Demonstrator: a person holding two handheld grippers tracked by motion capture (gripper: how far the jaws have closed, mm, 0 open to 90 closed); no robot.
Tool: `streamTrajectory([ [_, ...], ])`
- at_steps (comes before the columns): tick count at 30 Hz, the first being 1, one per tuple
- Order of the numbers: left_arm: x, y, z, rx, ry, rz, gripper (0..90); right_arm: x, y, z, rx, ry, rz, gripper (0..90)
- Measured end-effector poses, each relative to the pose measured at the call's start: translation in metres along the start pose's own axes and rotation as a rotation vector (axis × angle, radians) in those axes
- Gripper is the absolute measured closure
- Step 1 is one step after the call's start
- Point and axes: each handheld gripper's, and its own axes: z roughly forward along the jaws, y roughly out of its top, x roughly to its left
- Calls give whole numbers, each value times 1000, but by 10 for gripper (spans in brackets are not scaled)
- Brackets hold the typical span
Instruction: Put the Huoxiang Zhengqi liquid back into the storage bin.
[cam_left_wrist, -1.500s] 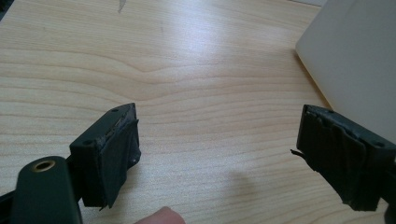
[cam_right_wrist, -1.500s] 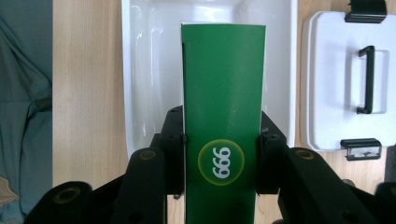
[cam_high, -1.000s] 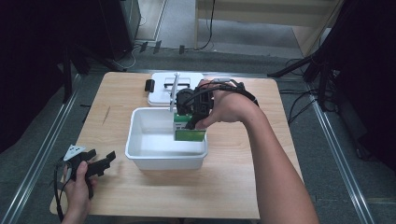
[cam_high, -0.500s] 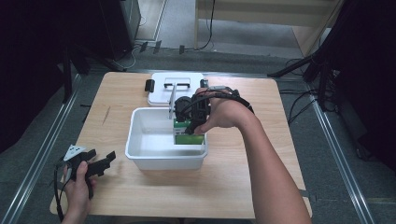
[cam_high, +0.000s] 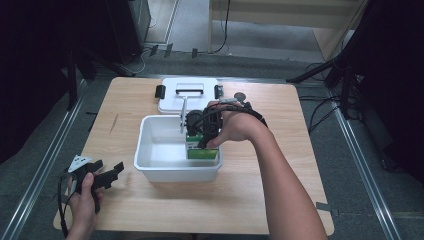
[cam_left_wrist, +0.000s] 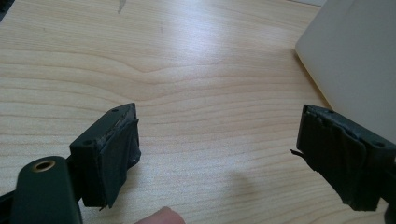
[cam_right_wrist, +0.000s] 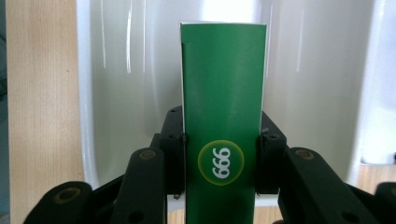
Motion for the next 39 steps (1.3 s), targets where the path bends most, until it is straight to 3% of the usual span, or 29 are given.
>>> streamTrajectory([
  [20,0,0,0,-1,-1,-1,139,1,-1,29,24,20,-11,640],
  [27,0,0,0,2,-1,-2,139,0,-3,28,25,38,44,600],
  [37,0,0,0,3,-1,-2,139,-4,-10,10,-67,20,113,467],
  [39,0,0,0,3,-1,-2,139,-5,-12,6,-79,22,151,444],
])
